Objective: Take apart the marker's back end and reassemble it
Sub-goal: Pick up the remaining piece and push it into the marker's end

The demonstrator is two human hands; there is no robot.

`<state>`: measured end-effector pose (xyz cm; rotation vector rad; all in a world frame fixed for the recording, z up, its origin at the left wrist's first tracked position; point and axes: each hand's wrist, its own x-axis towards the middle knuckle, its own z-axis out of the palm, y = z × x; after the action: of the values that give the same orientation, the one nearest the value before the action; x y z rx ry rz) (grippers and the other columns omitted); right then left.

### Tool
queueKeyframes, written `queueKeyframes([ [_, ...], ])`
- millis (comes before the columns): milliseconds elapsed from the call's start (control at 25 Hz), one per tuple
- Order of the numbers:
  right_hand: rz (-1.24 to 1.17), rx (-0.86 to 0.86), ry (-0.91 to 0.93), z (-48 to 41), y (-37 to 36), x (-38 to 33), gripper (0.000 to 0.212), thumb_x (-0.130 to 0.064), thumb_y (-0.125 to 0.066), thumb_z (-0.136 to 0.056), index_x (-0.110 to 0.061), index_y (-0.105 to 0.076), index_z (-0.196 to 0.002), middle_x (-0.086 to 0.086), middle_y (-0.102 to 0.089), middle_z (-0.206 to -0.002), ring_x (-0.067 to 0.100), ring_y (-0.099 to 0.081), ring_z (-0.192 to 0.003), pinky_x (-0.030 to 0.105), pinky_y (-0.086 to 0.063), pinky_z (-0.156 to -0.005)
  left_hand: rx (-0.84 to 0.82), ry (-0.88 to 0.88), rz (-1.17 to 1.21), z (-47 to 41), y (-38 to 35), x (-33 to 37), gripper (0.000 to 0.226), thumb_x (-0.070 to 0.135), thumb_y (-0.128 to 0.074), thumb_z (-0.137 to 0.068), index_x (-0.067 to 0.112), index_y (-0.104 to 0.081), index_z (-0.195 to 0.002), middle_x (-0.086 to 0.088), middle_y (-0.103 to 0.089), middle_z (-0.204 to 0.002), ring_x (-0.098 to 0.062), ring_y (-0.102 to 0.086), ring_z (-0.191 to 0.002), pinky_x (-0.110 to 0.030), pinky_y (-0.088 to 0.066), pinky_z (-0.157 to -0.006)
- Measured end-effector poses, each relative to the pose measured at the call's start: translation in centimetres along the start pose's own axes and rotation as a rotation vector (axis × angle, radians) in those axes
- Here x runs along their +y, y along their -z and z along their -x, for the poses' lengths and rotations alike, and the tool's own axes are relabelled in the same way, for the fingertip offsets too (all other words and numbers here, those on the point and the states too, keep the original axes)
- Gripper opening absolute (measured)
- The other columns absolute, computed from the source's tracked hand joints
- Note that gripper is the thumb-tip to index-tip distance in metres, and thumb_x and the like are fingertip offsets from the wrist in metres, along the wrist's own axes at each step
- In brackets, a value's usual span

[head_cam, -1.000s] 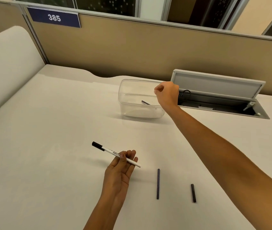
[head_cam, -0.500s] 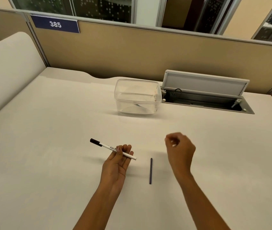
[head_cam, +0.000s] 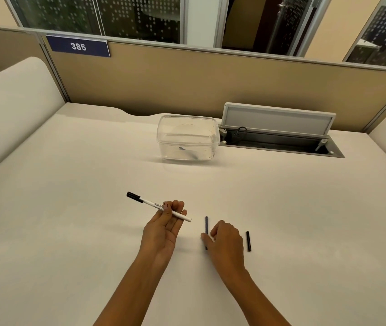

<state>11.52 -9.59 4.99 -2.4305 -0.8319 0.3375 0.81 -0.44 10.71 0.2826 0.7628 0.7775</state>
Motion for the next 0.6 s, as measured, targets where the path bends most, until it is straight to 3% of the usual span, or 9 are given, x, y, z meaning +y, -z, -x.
queueKeyframes([
  [160, 0.06, -0.014, -0.024, 0.2, 0.1, -0.5, 0.018, -0.024, -0.058, -0.089, -0.007, -0.062, -0.088, 0.006, -0.066, -0.091, 0.019, -0.06, -0.083, 0.026, -0.045, -0.066, 0.0, 0.009, 0.009, 0.6, 0.0, -0.3, 0.015, 0.009, -0.048, -0.093, 0.0, -0.061, -0.092, -0.006, -0.073, -0.076, -0.017, -0.074, -0.073, -0.033, -0.06, -0.072],
  [320, -0.052, -0.025, -0.022, 0.6, 1.4, -0.4, 0.015, -0.02, -0.062, -0.086, -0.005, -0.063, -0.081, 0.008, -0.068, -0.084, 0.02, -0.061, -0.077, 0.028, -0.047, -0.066, 0.001, 0.016, 0.028, 1.1, -0.1, -0.3, 0.015, 0.008, -0.048, -0.094, 0.001, -0.061, -0.09, -0.005, -0.074, -0.071, -0.017, -0.074, -0.071, -0.033, -0.059, -0.072],
  [440, -0.143, 0.094, 0.029, 1.7, 3.8, -0.8, 0.013, -0.021, -0.066, -0.085, -0.011, -0.061, -0.077, 0.002, -0.065, -0.075, 0.014, -0.058, -0.067, 0.021, -0.045, -0.058, -0.001, 0.026, 0.042, 1.3, -0.2, -0.1, 0.015, 0.009, -0.049, -0.093, 0.002, -0.061, -0.089, -0.005, -0.074, -0.07, -0.018, -0.074, -0.07, -0.033, -0.06, -0.069],
  [600, -0.254, 0.227, 0.084, 3.5, 7.1, -1.5, 0.009, -0.019, -0.069, -0.082, -0.015, -0.063, -0.076, -0.006, -0.066, -0.063, 0.009, -0.062, -0.057, 0.023, -0.051, -0.058, -0.004, 0.054, 0.057, 1.4, -0.5, 0.0, 0.015, 0.01, -0.049, -0.093, 0.002, -0.061, -0.087, -0.005, -0.073, -0.069, -0.019, -0.074, -0.069, -0.034, -0.06, -0.068],
])
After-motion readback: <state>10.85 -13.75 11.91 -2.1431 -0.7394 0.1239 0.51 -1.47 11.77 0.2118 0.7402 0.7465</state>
